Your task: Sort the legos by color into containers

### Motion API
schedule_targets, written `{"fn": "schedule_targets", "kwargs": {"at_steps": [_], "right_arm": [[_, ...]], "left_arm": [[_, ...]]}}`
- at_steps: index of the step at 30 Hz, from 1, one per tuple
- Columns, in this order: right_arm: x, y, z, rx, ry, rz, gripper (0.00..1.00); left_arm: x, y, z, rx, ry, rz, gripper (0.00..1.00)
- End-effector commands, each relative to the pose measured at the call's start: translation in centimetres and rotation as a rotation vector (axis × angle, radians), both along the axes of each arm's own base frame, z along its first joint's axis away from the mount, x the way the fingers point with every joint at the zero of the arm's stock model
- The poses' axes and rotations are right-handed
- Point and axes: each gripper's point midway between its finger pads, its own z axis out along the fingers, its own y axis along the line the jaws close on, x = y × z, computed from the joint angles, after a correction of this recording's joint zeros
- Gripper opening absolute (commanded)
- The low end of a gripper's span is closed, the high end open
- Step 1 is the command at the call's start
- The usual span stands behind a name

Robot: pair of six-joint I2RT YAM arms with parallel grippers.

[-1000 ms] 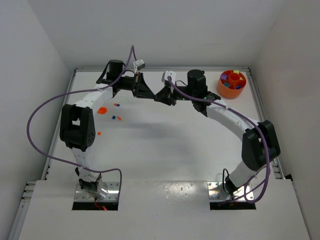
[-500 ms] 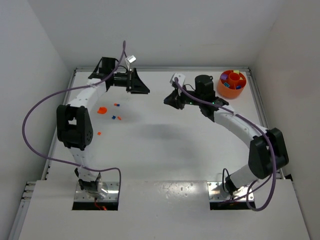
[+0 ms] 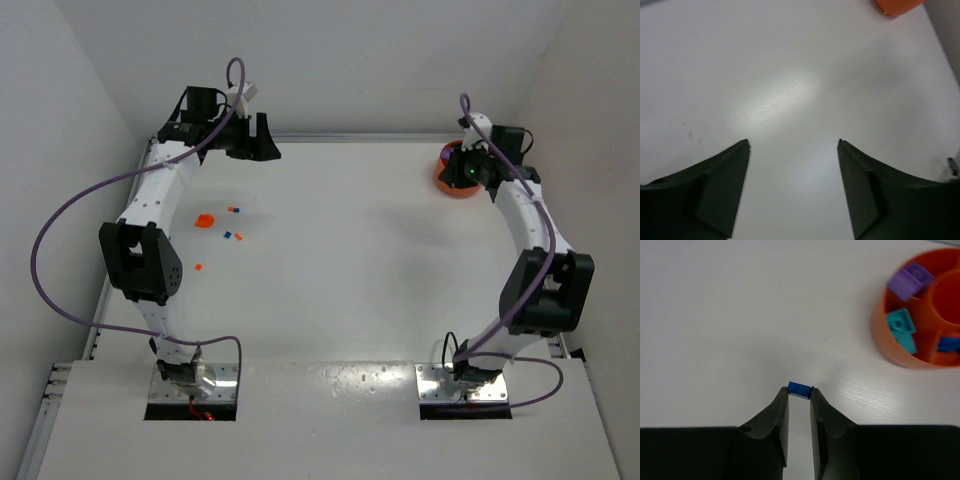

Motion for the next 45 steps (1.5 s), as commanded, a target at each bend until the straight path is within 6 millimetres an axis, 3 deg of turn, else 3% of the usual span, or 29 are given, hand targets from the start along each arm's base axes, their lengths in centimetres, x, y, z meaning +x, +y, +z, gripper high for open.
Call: {"fn": "schedule_targets", "kwargs": {"at_steps": [1,3,5,6,9,10,16,17,20,25,39,45], "right_arm": [[0.3,-5.6,-0.2,-0.038,0.091,-0.121,0.0],[1.3,-8.2,-0.4,-0.072,0.109,-0.16,0.0],[2.5,-9.7,0.4,-0.088,0.103,-0.182,0.0],[2.7,-10.3,-1.2,-0.085,0.153,-0.183,0.0],[4.0,-12.2,-1.1,-0.11,0.137,-0.201,0.0],[4.3,-12.8,-1.8,-0.117,0.148,-0.201,0.0],[6.2,-14.6,-2.8,-0.155,0.156,-0.217,0.0],[6.3,-14.8,-4.0,-0.157,0.18,-0.221,0.0],[7.2,-15.8,-3.5,-0.175,0.158,-0.279,0.0],[8.1,-17.4,-3.9,-0.204,0.15,-0.363,0.0],[10.4,-18.4,-4.8,-0.201,0.14,-0.387,0.0],[11.3,-18.1,-5.7,-0.201,0.146,-0.377,0.08]], "left_arm": [[1.6,1.2,2.0,0.115,-0.096,0.086,0.84],[1.8,1.1,3.2,0.139,-0.136,0.088,1.0],[2.1,1.4,2.8,0.158,-0.133,0.095,1.0],[2.6,1.7,3.2,0.161,-0.138,0.123,1.0],[2.9,1.9,3.0,0.15,-0.108,0.163,1.0],[2.9,1.6,3.2,0.134,-0.113,0.161,1.0],[3.2,1.6,4.1,0.112,-0.129,0.148,1.0],[3.3,1.8,3.5,0.121,-0.112,0.155,1.0],[3.7,2.8,3.3,0.144,-0.113,0.195,1.0],[3.6,2.4,3.1,0.131,-0.101,0.175,1.0],[4.2,2.5,2.4,0.125,-0.082,0.194,1.0],[4.2,2.7,1.9,0.138,-0.079,0.197,1.0]]}}
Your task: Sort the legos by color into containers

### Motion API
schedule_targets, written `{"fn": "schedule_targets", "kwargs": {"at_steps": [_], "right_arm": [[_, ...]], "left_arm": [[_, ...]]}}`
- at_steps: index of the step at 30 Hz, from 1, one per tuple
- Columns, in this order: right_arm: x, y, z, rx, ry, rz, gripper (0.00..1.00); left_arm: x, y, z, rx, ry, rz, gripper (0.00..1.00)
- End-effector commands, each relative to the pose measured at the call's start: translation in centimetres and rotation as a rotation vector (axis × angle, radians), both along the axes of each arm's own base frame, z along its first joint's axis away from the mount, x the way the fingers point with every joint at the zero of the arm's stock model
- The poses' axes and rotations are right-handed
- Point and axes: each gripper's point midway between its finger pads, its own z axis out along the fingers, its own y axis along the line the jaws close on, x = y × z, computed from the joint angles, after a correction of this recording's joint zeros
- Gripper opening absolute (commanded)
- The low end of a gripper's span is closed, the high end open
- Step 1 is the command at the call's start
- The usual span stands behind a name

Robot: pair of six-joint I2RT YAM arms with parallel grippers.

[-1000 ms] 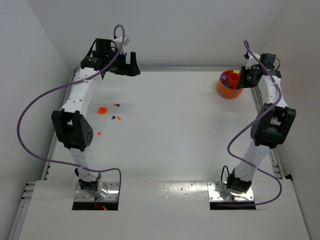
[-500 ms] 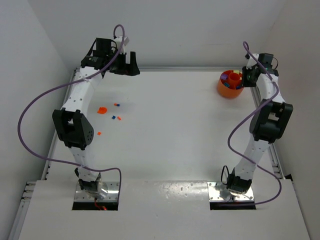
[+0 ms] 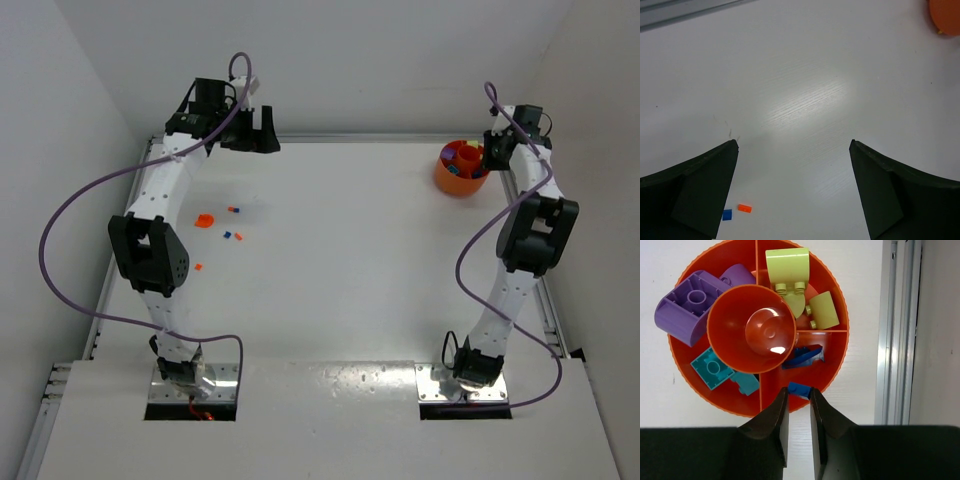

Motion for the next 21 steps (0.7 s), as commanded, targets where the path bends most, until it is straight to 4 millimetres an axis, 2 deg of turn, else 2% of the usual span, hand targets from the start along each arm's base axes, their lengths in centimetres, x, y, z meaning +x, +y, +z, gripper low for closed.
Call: {"fn": "schedule_targets", "kwargs": {"at_steps": [1,6,10,19,20,21], "right_arm": [[1.7,-0.5,2.5,-0.022,-0.074,-0.015,0.14],[1.9,-0.5,1.8,-0.013,-0.066,-0.021,0.25],[2.3,0.1,2.2,-0.008,-0.077,-0.005,0.36],[2.2,0.7,2.9,0.012,-0.093,0.018,0.39],[1.8,1.0,3.1,0.014,-0.086,0.033,0.39],[1.6,1.6,4.4,0.028,-0.11,0.053,0.39]], "left_arm": [[0.7,0.7,1.9,0.001,-0.055,0.025,1.0],[0.9,0.8,1.4,0.008,-0.047,0.033,1.0],[0.9,0.8,1.4,0.008,-0.047,0.033,1.0],[0.8,0.8,1.1,0.015,-0.042,0.028,1.0],[0.9,1.5,0.6,0.023,-0.032,0.045,1.0],[0.7,1.5,1.2,0.022,-0.044,0.045,1.0]]}}
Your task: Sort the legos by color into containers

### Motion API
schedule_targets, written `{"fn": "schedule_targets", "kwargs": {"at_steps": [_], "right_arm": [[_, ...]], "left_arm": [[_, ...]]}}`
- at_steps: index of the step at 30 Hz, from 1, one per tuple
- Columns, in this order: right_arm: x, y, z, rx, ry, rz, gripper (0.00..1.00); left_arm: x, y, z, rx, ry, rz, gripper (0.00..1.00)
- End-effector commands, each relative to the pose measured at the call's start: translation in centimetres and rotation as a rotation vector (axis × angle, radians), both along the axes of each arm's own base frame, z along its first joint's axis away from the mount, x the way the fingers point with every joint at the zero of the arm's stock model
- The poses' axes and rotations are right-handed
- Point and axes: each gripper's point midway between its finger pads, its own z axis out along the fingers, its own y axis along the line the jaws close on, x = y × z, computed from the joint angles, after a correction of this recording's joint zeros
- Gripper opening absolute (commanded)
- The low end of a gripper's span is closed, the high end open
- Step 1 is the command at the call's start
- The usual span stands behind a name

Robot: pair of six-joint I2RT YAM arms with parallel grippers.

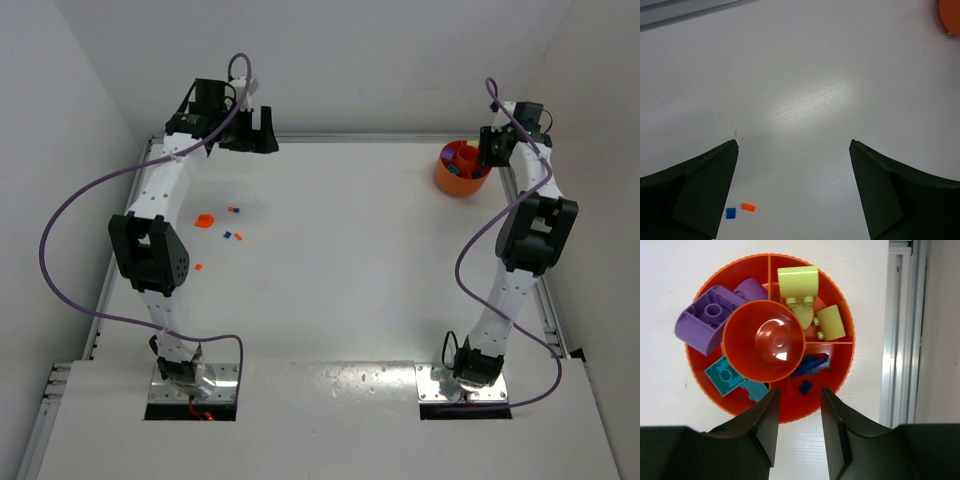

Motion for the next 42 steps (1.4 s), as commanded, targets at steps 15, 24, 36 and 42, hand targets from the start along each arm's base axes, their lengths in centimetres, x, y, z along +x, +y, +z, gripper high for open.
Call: {"fn": "schedule_targets", "kwargs": {"at_steps": [15,24,36,42], "right_arm": [[-7.1,13.3,8.0,0.193,-0.089,0.445,0.76],[-8.9,16.7,8.2,0.194,-0.091,0.521,0.76],[-8.6,18.6,8.7,0.189,-0.103,0.555,0.76],[-8.2,18.9,8.8,0.166,-0.104,0.555,0.76]], "left_arm": [[-13.1,14.5,-12.0,0.369,0.321,0.085,0.58],[-16.2,24.3,-14.4,0.415,0.437,0.292,0.62],[-13.2,28.1,-16.9,0.318,0.547,0.452,0.61],[-11.2,27.5,-19.0,0.262,0.581,0.435,0.55]]}}
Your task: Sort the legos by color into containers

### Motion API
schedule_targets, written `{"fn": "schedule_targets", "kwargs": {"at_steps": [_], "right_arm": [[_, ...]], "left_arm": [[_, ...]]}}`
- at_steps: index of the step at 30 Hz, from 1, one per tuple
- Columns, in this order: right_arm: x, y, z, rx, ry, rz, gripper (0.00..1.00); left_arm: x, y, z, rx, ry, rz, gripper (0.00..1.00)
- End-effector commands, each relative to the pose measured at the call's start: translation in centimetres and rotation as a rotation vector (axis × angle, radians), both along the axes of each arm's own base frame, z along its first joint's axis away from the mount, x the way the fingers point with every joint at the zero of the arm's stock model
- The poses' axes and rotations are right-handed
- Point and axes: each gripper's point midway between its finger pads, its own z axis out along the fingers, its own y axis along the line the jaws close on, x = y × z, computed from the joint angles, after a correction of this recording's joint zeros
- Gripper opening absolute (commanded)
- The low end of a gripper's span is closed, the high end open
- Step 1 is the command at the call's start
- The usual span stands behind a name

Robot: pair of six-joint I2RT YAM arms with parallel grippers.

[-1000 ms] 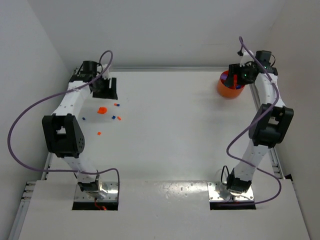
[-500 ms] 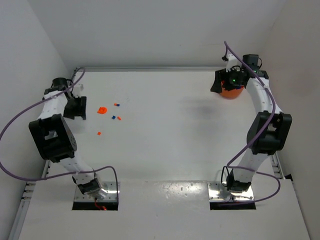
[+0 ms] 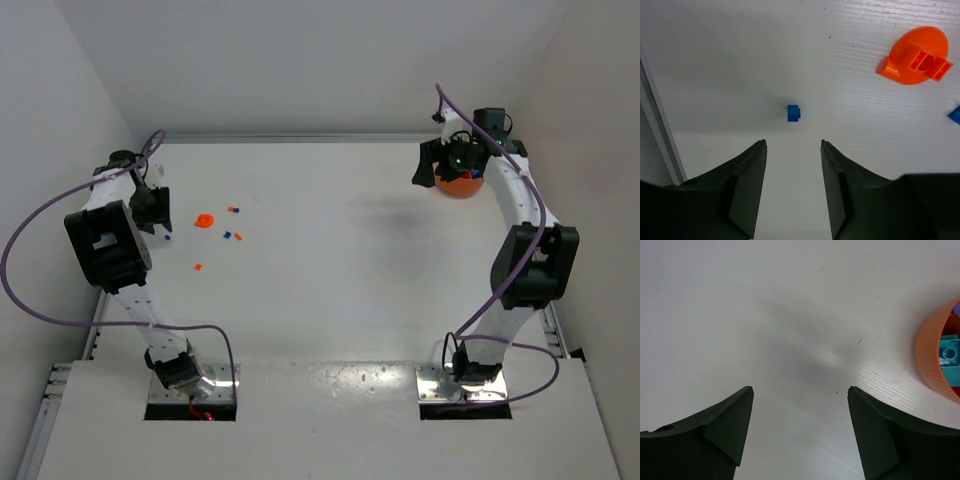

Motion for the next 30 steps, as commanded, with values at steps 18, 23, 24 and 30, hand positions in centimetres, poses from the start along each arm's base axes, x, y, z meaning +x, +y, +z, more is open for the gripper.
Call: {"fn": "schedule_targets", "kwargs": {"at_steps": [18,23,24,30], "right_arm": [[1.5,0.7,2.2,-0.054,-0.089,0.019,0.76],[1.6,0.7,1.8,-0.053,-0.08,0.019,0.76],[1.6,0.7,1.8,-0.053,-0.08,0.019,0.76],[1.6,0.7,1.8,-0.059,-0.084,0.025,0.76]], "left_arm": [[1.5,-1.2,-2.5,-0.029,0.047,0.021,0.36],[1.7,-0.9,-2.1,-0.012,0.034,0.024,0.36],[1.7,-0.9,-2.1,-0.015,0.034,0.033,0.37],[1.9,-0.5,-1.9,0.012,0.02,0.039,0.41]]}}
